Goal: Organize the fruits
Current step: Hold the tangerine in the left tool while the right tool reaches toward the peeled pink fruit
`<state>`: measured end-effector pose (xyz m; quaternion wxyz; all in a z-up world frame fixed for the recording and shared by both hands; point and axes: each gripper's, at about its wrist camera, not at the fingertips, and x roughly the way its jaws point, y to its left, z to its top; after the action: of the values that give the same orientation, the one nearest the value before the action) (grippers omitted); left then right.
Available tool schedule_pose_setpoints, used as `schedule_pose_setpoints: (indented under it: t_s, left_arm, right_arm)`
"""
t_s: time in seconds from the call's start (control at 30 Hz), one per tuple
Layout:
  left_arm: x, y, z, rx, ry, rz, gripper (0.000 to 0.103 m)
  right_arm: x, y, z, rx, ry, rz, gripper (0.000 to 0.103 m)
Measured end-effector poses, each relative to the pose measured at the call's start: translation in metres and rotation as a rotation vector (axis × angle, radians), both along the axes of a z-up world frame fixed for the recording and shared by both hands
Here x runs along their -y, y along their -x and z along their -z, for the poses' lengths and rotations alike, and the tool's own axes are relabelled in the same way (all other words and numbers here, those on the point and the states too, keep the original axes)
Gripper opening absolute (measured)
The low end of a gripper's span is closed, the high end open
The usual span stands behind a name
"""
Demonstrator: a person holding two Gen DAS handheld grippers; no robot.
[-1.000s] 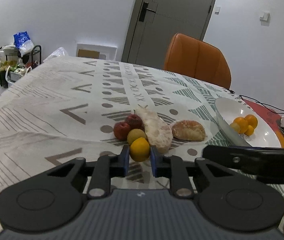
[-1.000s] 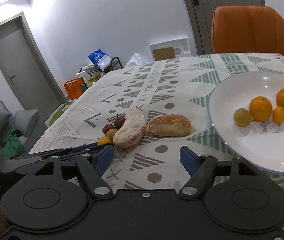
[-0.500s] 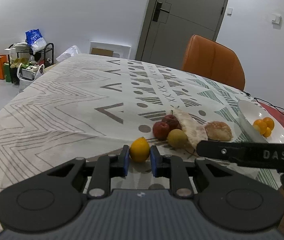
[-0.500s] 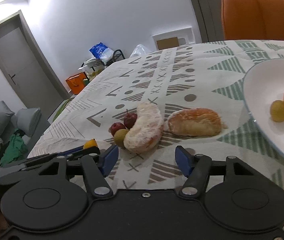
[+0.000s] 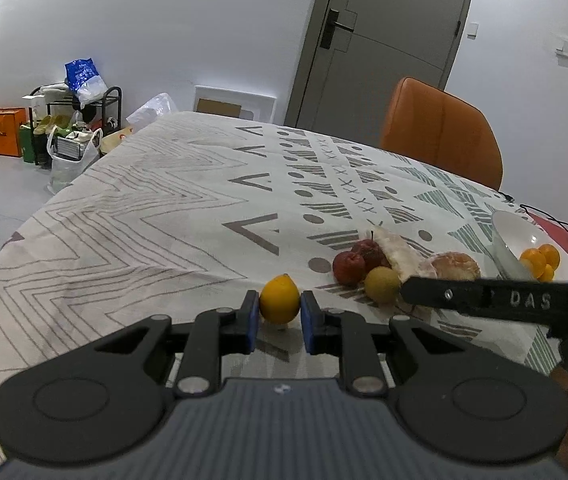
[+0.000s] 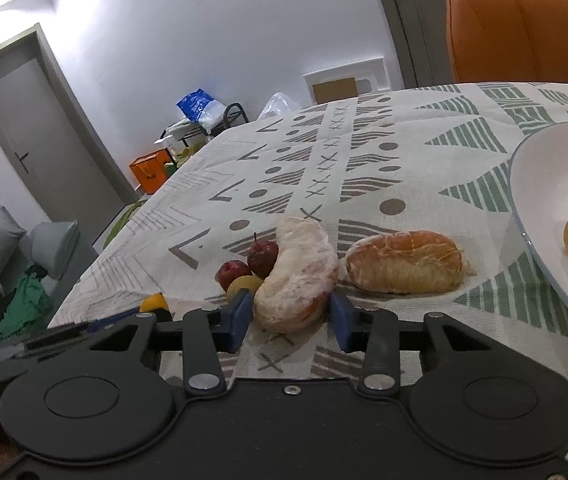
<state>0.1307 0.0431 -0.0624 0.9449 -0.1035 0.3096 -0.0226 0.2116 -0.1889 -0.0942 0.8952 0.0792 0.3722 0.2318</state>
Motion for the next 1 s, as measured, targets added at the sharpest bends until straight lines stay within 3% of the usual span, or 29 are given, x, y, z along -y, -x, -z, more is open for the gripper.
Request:
schedule_pose_setpoints:
  t_s: [0.53,0.67,0.8,1.0]
  left_arm:
    - [0.014,0.013,-0.006,0.037,-0.018,-0.009,0.02]
    - [0.015,0.017,-0.007,0.042,-0.015,-0.008,0.02]
    - [0.012,0.019,-0.008,0.049,-0.014,-0.009,0.02]
    - [0.005,0.021,-0.008,0.052,-0.005,-0.024,0.02]
  right_arm:
    - [0.029,0.041,-0.007,-0.01,0.045,-0.035,0.025]
    - [0.03,0.043,-0.009,0.016,0.069,-0.031,0.03]
    - [0.027,0.038,-0.008,0.027,0.098,-0.044,0.046]
    - [0.016,0.034,-0.006,0.052,0.139,-0.065,0.049]
